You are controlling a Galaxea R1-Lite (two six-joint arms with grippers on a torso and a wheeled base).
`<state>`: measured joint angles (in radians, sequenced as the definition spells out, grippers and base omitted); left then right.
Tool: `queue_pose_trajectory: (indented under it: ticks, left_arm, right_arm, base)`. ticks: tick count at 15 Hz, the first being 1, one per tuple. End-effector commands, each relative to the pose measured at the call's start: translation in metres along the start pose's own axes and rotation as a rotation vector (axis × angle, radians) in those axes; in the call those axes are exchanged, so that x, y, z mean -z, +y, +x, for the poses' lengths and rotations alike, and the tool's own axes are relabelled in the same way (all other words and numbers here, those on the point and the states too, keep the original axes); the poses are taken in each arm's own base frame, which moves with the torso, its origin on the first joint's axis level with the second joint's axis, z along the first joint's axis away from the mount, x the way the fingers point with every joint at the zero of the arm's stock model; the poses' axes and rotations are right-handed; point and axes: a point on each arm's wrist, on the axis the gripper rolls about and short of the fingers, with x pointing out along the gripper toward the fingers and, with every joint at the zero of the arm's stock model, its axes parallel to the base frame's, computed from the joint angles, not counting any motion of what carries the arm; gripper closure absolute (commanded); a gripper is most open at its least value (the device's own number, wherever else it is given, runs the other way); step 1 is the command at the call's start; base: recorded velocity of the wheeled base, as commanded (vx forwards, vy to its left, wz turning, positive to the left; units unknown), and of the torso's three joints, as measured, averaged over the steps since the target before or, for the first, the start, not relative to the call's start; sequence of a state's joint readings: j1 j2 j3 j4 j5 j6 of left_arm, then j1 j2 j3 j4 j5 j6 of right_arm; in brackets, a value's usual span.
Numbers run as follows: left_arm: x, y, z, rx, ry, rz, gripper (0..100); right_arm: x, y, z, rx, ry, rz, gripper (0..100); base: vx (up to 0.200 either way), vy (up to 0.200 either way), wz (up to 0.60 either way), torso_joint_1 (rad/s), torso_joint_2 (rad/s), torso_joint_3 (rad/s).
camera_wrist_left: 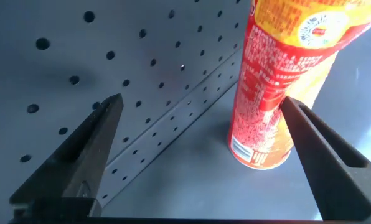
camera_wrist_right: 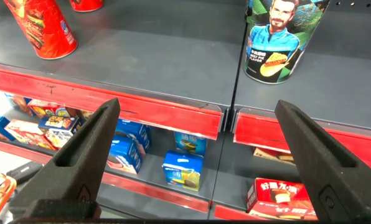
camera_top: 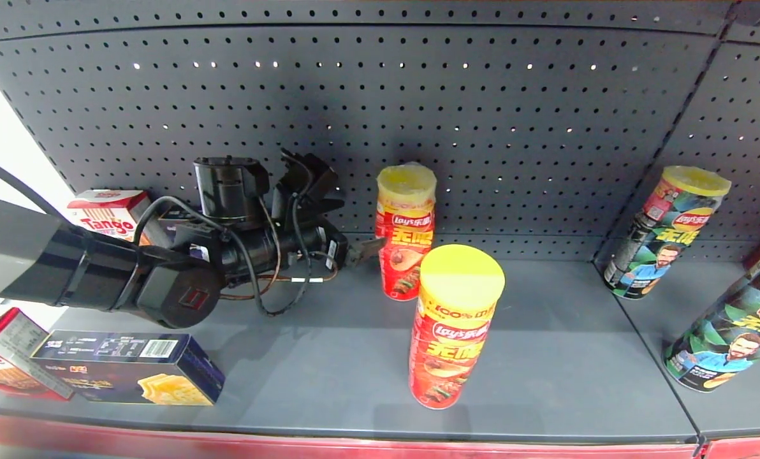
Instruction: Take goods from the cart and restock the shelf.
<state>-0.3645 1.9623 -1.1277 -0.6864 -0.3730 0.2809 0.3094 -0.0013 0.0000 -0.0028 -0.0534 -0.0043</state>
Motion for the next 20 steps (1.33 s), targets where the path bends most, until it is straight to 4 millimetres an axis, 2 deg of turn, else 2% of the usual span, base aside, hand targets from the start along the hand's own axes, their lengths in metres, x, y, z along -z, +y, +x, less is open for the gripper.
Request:
queue_pose_trajectory:
  ticks: [1, 5, 7, 9, 11, 15, 20]
  left_arm:
    - [0.001, 0.0, 0.0, -0.007, 0.002, 0.0, 0]
    - [0.002, -0.001, -0.002, -0.021, 0.014, -0.002, 0]
    - [-0.005, -0.001, -0.013, -0.029, 0.004, 0.002, 0]
    - [-0.001, 0.005, -0.027, -0.048, 0.056, 0.004, 0]
    - [0.001, 0.007, -0.032, -0.069, 0.099, 0.017, 0]
    - [0.0, 0.0, -0.027, -0.215, 0.159, 0.055, 0]
    - [0.007, -0.013, -0.01, -0.239, 0.178, 0.064, 0]
  right_arm:
    - [0.0, 0.0, 0.0, 0.0, 0.001, 0.0, 0]
    - [0.0, 0.0, 0.0, 0.0, 0.001, 0.0, 0]
    - [0.0, 0.0, 0.0, 0.0, 0.001, 0.0, 0]
    - [0.0, 0.0, 0.0, 0.0, 0.001, 0.0, 0]
    - [0.0, 0.0, 0.0, 0.0, -0.001, 0.0, 0]
    - [0.0, 0.0, 0.0, 0.0, 0.001, 0.0, 0]
    - [0.0, 0.0, 0.0, 0.0, 0.001, 0.0, 0]
  base:
    - [0.0, 0.0, 0.0, 0.0, 0.0, 0.0]
    - [0.0, 0.0, 0.0, 0.0, 0.0, 0.0]
    - [0.0, 0.0, 0.0, 0.0, 0.0, 0.0]
    - [0.0, 0.0, 0.0, 0.0, 0.0, 0.0]
    - [0.0, 0.0, 0.0, 0.0, 0.0, 0.0]
    - [0.0, 0.0, 0.0, 0.0, 0.0, 0.0]
    - [0.0, 0.0, 0.0, 0.0, 0.0, 0.0]
